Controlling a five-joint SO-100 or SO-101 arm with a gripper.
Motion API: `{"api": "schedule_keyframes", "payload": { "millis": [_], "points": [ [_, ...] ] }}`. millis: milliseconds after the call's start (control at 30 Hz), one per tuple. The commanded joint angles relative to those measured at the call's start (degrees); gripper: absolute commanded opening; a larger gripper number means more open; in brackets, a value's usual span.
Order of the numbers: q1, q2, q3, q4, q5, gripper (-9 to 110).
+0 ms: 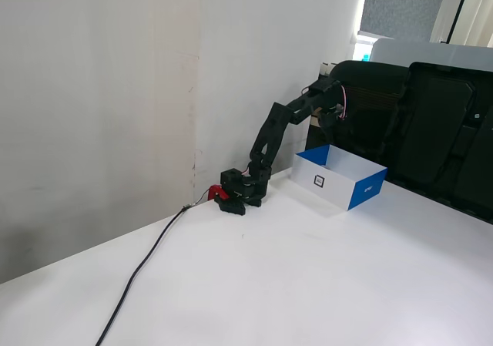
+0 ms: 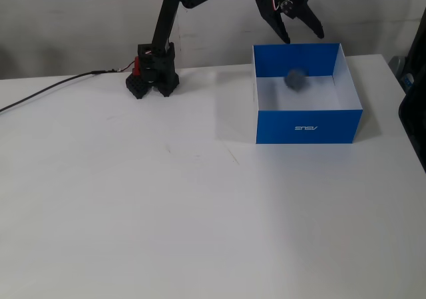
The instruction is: Grasp the gray block and put it in the box.
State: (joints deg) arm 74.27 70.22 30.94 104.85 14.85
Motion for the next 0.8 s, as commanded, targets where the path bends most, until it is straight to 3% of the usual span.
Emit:
{"api": "schedule_keyframes", "payload": {
  "millis": [0, 167, 467, 767],
  "points": [
    [-0.53, 1.67, -5.63, 1.23, -0.09, 31],
    [-3.78, 3.16, -6.15, 2.29, -0.44, 8],
    [-12.66, 13.54, -0.18, 2.99, -0.7, 4],
    [-32.61, 25.05, 15.64, 2.46, -1.32, 4]
  ]
}}
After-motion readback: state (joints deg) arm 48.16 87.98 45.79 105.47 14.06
